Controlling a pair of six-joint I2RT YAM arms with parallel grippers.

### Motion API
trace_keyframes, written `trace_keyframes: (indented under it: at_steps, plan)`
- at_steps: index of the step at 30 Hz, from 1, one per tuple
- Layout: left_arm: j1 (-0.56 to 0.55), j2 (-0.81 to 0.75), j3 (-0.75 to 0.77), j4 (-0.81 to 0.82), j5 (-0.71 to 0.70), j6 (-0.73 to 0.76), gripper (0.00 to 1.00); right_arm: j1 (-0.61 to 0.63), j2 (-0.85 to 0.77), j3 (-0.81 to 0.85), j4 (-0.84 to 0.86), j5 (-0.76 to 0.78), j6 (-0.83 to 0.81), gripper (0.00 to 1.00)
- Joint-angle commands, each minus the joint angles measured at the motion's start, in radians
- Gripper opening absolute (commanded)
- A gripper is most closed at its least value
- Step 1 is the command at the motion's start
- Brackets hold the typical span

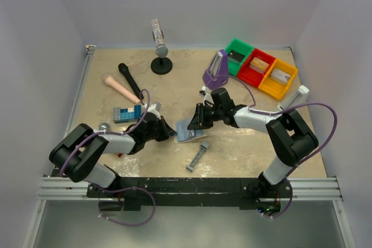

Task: Take the credit cards out of the card holder
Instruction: Remove the credit card from the card holder.

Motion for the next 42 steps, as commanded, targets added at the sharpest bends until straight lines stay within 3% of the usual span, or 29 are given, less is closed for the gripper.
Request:
trace_keyframes:
  at_steps: [1,25,42]
  plan:
    - [0.0,0.024,-0.051,-0.205,-0.073,0.038,0.0,-0.008,-0.036,-0.01,0.005,-0.003,-0.015,0.22]
    - [0.0,-0.014,-0.065,-0.224,-0.085,0.032,0.0,-0.02,-0.053,-0.03,0.009,-0.004,-0.022,0.01]
    - [0.0,-0.137,-0.076,-0.305,-0.107,0.034,0.0,-0.029,-0.067,-0.047,-0.007,0.004,-0.031,0.0]
